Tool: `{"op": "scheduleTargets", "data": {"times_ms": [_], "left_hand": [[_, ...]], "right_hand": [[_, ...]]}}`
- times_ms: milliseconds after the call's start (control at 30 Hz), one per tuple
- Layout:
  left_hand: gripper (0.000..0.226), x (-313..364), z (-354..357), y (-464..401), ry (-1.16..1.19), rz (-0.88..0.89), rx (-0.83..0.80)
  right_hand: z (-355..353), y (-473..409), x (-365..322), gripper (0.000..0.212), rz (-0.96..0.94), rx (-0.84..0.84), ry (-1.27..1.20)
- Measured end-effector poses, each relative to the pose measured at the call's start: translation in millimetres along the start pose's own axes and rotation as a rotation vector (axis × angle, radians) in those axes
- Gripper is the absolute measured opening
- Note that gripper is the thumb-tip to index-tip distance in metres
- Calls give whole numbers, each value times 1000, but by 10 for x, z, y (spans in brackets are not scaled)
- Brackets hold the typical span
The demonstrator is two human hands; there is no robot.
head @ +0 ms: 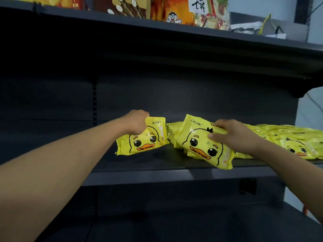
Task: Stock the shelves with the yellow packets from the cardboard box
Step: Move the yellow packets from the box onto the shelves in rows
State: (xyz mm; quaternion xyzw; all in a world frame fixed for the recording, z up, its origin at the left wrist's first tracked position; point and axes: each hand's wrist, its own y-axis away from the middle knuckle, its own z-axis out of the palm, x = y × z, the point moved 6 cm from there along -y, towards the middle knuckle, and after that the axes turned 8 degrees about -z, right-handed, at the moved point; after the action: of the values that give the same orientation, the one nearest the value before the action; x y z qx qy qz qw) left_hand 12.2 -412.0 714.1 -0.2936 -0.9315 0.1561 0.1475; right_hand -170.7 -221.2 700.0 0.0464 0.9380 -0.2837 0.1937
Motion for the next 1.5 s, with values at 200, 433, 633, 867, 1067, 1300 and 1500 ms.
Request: {"op": "scheduleTargets", "data": {"times_ms": [200,433,633,867,1067,1300,1500], "left_hand": [[24,-167,401,-927,-23,33,-37],[34,-314,963,-1979,-17,91,-86],[32,-295,1325,-2479,4,90,-112],[20,-203,1464,-2596,27,169,-13],[23,-224,1283,-2435,-106,267,183],[23,-676,809,-2333,-190,249,220],[21,-1077,643,-2245,-265,222,157]], "right_hand": [[185,-526,101,20,32,23,36],[420,-1203,198,36,66,55,147],[569,-1504,327,29,105,70,189],[680,-1651,381,28,110,85,211],[766,-1718,291,22,76,54,192],[1079,-2019,76,18,-64,-106,230],[1655,-2579,132,29,-135,-293,253]]}}
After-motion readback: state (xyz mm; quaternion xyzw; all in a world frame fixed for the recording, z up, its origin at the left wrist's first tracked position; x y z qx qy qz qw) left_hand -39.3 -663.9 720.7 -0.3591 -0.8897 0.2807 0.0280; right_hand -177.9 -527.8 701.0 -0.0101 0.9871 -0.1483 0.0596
